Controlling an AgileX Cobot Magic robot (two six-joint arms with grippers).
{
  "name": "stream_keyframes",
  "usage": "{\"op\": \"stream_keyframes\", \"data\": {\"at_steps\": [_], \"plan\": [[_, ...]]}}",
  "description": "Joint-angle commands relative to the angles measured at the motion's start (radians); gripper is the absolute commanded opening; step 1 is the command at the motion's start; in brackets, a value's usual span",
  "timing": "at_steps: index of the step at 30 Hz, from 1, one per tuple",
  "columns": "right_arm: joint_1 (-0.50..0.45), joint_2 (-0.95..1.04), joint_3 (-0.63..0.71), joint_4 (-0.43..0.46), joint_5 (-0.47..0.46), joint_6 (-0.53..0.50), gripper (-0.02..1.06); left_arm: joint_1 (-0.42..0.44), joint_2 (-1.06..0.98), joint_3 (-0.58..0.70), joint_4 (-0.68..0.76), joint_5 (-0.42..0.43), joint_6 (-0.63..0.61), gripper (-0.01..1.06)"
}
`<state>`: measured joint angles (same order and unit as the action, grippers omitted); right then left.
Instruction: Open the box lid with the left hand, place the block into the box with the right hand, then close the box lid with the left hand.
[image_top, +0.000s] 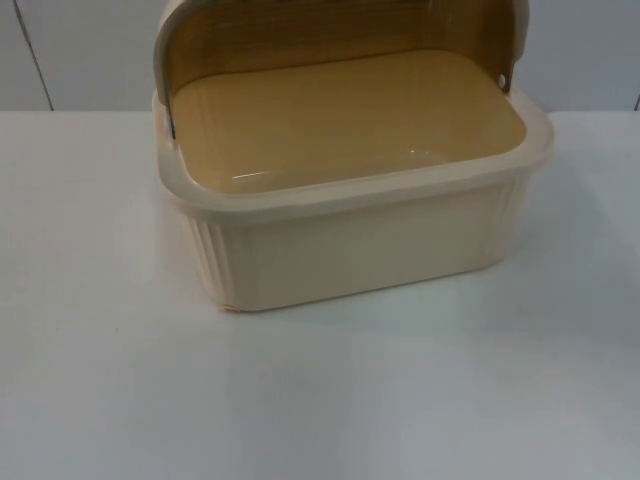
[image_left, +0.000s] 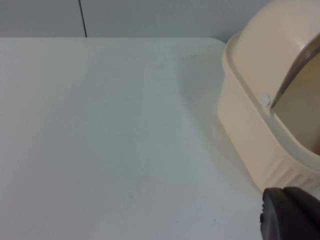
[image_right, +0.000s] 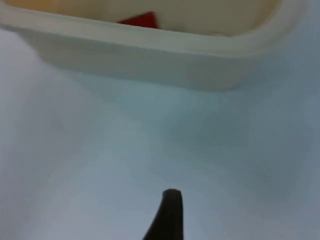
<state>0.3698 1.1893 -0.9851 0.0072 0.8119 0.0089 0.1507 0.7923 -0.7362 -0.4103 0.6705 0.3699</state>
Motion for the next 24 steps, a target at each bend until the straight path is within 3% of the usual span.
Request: {"op": "stream_keyframes", "data": {"at_steps": [1,7,14,24], "plan": [[-0.111,-0.007,0.002,-0.002,0.043,-0.014,0.73,-0.001,-0.004,0.004,0.000,-0.004,0.001,0.00],[-0.259,-0.007,0.002,0.006,0.068,-0.028,0.73,-0.001,-0.004,0.004,-0.002,-0.004,0.001,0.00],[-0.291,-0.007,0.002,0.017,0.054,-0.046,0.73,-0.008,-0.002,0.004,-0.018,-0.004,0.010,0.00],[-0.291,-0.007,0.002,0.024,0.032,-0.048,0.73,-0.127,0.124,-0.032,-0.082,-0.063,0.069,0.00]]}}
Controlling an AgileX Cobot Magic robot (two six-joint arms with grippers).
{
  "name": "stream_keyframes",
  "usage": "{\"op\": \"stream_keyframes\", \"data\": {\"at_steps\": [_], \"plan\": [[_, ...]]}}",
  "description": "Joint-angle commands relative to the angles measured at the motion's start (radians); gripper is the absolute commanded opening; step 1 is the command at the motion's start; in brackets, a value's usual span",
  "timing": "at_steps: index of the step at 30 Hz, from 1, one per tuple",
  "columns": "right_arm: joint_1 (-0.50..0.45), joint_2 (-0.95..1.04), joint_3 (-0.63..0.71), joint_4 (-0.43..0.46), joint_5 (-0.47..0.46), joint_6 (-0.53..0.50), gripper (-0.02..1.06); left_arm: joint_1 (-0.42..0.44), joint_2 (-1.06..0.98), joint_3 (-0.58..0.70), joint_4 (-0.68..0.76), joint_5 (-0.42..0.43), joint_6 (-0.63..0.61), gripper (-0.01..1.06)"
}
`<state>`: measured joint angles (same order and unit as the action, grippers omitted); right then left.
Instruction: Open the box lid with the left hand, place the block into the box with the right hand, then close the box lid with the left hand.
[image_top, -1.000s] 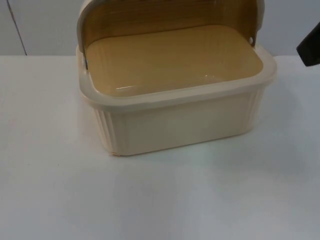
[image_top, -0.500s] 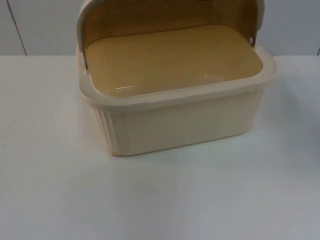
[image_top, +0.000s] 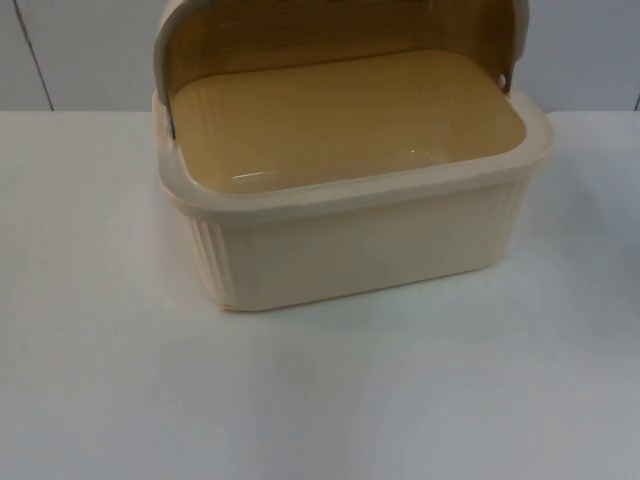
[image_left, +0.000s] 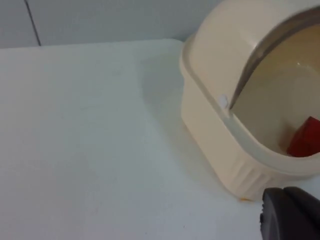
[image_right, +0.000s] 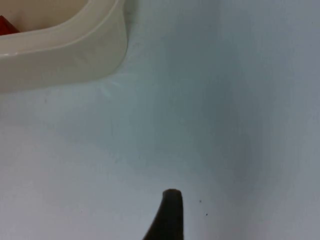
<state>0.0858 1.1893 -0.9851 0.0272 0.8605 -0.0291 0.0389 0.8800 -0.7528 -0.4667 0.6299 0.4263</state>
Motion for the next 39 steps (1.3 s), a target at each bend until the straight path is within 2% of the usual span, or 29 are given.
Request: {"op": "stream_keyframes", "data": {"at_steps": [1,4,8,9,12,13,18,19,23,32,39], "plan": [[-0.007,-0.007,0.002,0.004,-0.017,-0.010,0.73,-0.032,0.077,-0.041,-0.025,-0.023,0.015,0.00],[-0.007,-0.007,0.002,0.004,-0.019,-0.010,0.73,-0.074,0.157,-0.102,-0.025,-0.023,0.024,0.00],[-0.007,-0.007,0.002,0.002,-0.019,-0.010,0.73,-0.188,0.333,-0.266,-0.002,-0.023,0.051,0.00],[-0.007,-0.007,0.002,0.002,-0.019,-0.010,0.73,-0.188,0.333,-0.266,-0.002,-0.023,0.051,0.00],[-0.007,-0.007,0.002,0.002,-0.021,-0.010,0.73,-0.296,0.513,-0.426,0.103,-0.034,0.059,0.00],[-0.007,-0.007,0.002,0.002,-0.021,-0.010,0.73,-0.296,0.513,-0.426,0.103,-0.034,0.059,0.00],[-0.007,-0.007,0.002,0.002,-0.035,-0.010,0.73,-0.394,0.734,-0.682,0.269,-0.034,0.059,0.00],[-0.007,-0.007,0.002,0.002,-0.035,-0.010,0.73,-0.394,0.734,-0.682,0.269,-0.034,0.059,0.00],[-0.007,-0.007,0.002,0.002,-0.037,-0.010,0.73,-0.447,0.887,-0.886,0.394,-0.038,0.060,0.00],[-0.007,-0.007,0.002,-0.008,-0.047,-0.010,0.73,-0.500,1.046,-1.030,0.402,-0.044,0.153,0.00],[-0.007,-0.007,0.002,-0.027,-0.049,-0.010,0.73,-0.528,1.086,-1.046,0.404,-0.097,0.164,0.00]]}}
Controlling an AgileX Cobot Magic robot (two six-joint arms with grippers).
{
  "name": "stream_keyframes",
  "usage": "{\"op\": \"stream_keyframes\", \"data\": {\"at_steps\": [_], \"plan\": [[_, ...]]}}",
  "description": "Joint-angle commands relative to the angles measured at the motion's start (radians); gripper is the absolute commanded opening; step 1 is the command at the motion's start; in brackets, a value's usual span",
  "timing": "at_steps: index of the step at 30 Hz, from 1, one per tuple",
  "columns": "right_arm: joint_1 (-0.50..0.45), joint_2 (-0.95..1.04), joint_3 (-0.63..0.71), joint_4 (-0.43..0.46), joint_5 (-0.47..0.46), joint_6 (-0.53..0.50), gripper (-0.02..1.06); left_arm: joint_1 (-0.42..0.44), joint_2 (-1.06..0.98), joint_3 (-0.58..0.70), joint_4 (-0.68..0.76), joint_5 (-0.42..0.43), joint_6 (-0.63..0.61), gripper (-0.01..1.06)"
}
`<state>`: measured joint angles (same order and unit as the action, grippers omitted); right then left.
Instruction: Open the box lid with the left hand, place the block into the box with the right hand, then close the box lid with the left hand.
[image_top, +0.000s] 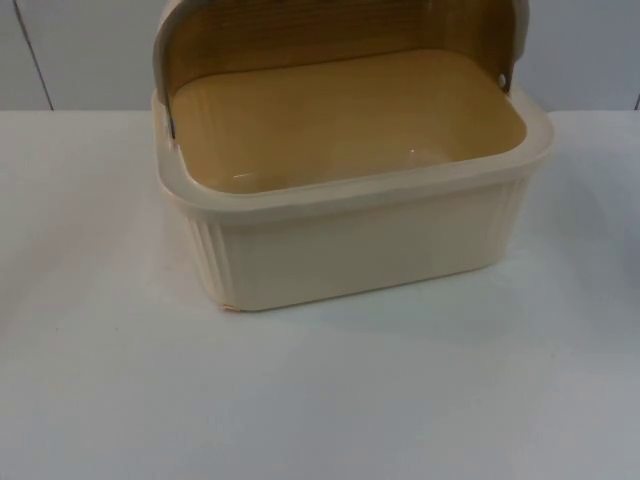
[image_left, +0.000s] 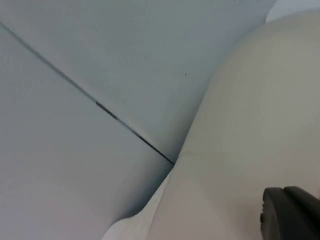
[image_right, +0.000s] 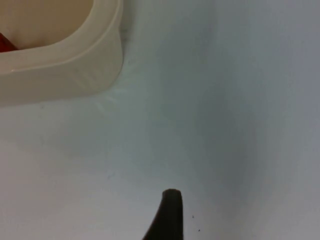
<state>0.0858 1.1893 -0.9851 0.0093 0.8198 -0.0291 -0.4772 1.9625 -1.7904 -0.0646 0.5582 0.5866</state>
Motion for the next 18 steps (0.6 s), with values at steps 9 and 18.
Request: {"op": "stream_keyframes", "data": {"at_steps": [9,18], "plan": [[-0.007,-0.007,0.002,-0.009,-0.012,-0.010,0.73,-0.017,0.010,-0.009,0.006,-0.014,0.011,0.00],[-0.007,-0.007,0.002,-0.009,-0.015,-0.010,0.73,-0.025,0.041,-0.009,0.020,0.016,0.011,0.00]]}}
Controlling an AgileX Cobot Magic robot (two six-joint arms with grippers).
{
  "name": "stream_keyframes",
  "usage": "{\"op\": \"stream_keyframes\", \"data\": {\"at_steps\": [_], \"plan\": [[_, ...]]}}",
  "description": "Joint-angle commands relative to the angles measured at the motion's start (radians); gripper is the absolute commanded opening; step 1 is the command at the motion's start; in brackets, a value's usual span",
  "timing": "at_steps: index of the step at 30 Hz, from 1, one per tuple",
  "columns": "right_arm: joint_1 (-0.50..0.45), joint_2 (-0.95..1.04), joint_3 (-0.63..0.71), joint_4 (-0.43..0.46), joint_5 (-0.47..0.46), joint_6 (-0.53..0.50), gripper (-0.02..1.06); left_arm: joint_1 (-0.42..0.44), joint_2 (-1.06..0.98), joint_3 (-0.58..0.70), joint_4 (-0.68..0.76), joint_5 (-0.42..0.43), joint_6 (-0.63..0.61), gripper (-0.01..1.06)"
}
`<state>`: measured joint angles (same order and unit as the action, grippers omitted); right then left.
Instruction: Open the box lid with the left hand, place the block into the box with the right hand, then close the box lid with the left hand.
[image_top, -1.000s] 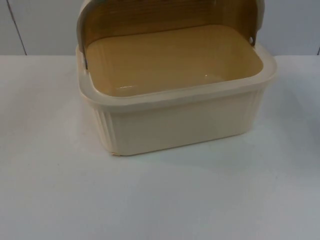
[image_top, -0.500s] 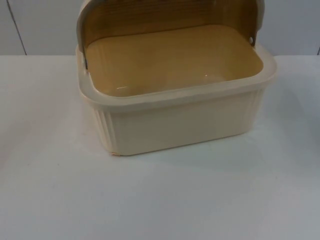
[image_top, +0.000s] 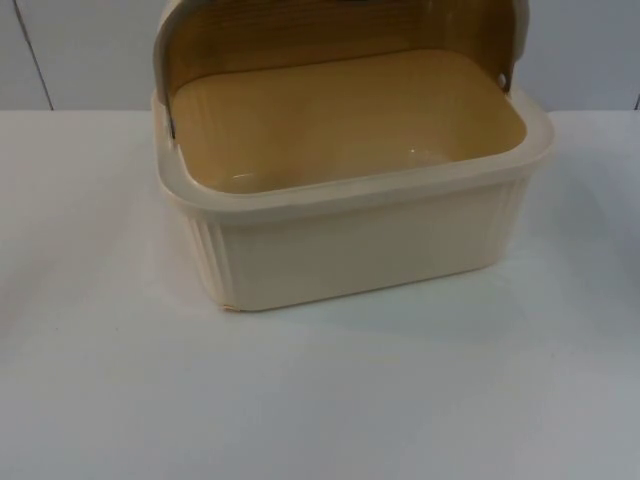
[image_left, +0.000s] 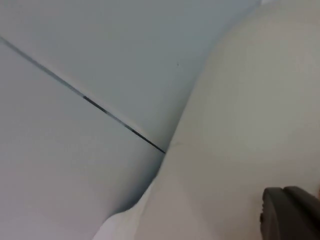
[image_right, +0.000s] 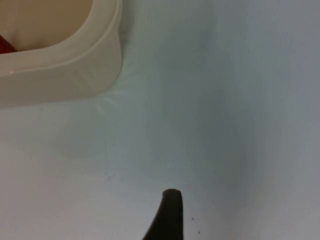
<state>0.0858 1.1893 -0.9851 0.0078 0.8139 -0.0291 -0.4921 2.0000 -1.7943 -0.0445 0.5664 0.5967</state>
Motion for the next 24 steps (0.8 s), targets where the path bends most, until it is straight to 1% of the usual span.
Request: {"op": "stream_keyframes", "data": {"at_steps": [1,9,13,16,20,24], "plan": [[-0.007,-0.007,0.002,-0.008,-0.009,-0.010,0.73,-0.014,0.005,-0.005,0.000,0.018,0.001,0.00],[-0.007,-0.007,0.002,-0.008,-0.019,-0.010,0.73,-0.029,0.005,-0.005,0.000,0.073,0.001,0.00],[-0.007,-0.007,0.002,-0.008,-0.019,-0.010,0.73,-0.045,0.005,-0.005,0.023,0.118,0.001,0.00],[-0.007,-0.007,0.002,-0.008,-0.021,-0.010,0.73,-0.056,0.005,-0.005,0.027,0.125,0.001,0.00],[-0.007,-0.007,0.002,-0.008,-0.021,-0.010,0.73,-0.058,0.005,-0.005,0.034,0.159,0.001,0.00],[-0.007,-0.007,0.002,-0.008,-0.023,-0.010,0.73,-0.060,0.005,-0.003,0.034,0.227,0.001,0.00]]}}
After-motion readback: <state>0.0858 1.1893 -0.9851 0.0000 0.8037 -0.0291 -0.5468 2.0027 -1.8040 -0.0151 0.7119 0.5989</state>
